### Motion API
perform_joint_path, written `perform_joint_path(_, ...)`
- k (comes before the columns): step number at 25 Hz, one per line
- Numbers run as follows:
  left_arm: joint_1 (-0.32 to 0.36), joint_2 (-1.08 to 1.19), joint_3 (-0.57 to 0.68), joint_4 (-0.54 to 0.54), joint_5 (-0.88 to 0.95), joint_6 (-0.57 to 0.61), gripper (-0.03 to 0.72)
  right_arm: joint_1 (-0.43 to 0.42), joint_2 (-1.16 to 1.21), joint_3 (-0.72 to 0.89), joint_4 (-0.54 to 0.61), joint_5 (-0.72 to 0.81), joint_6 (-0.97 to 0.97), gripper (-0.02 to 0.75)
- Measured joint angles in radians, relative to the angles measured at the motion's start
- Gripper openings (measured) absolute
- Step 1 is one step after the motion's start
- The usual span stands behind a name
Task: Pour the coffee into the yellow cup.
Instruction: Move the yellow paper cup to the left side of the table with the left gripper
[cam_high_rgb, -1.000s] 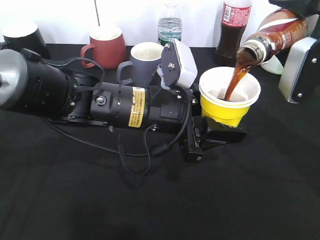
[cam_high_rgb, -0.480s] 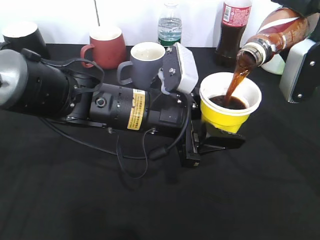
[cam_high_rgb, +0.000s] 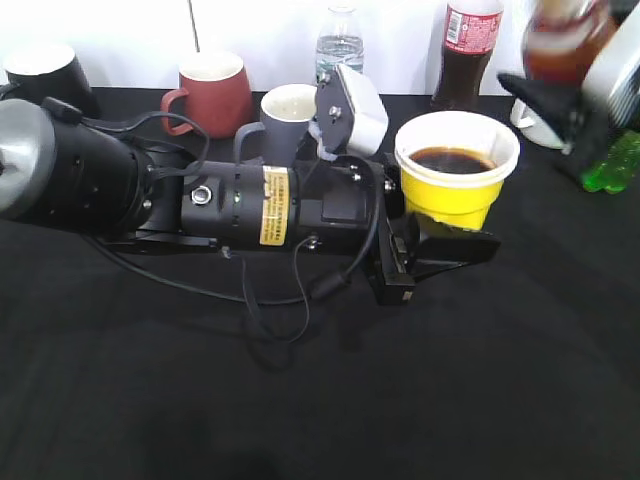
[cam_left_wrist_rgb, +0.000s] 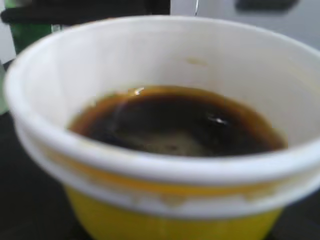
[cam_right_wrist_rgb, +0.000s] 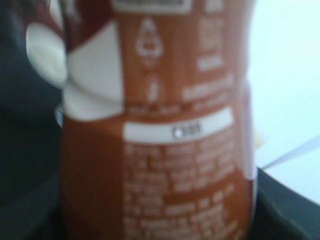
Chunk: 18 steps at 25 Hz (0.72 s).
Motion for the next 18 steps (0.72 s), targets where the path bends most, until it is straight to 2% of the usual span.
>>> perform_joint_path(2, 0.007, 0.000, 0.000, -0.069, 0.000, 0.000, 0.442, 0.000, 0.000, 0.002, 0.001, 0.003, 0.411, 0.528)
perform_joint_path(4, 0.059, 0.000, 0.000, -0.085, 0.000, 0.000, 0.442, 0.000, 0.000, 0.004, 0.001, 0.007, 0.556, 0.528)
perform_joint_path(13, 0.518, -0.086, 0.000, -0.037, 0.126, 0.000, 0.442, 0.000, 0.000, 0.007, 0.012, 0.007, 0.579, 0.528)
perform_joint_path(15, 0.566, -0.086, 0.000, -0.037, 0.226, 0.000, 0.442, 0.000, 0.000, 0.007, 0.023, 0.008, 0.579, 0.528)
perform_joint_path(18, 0.586, -0.048, 0.000, -0.061, 0.268, 0.030, 0.442, 0.000, 0.001, 0.007, 0.071, 0.008, 0.579, 0.528)
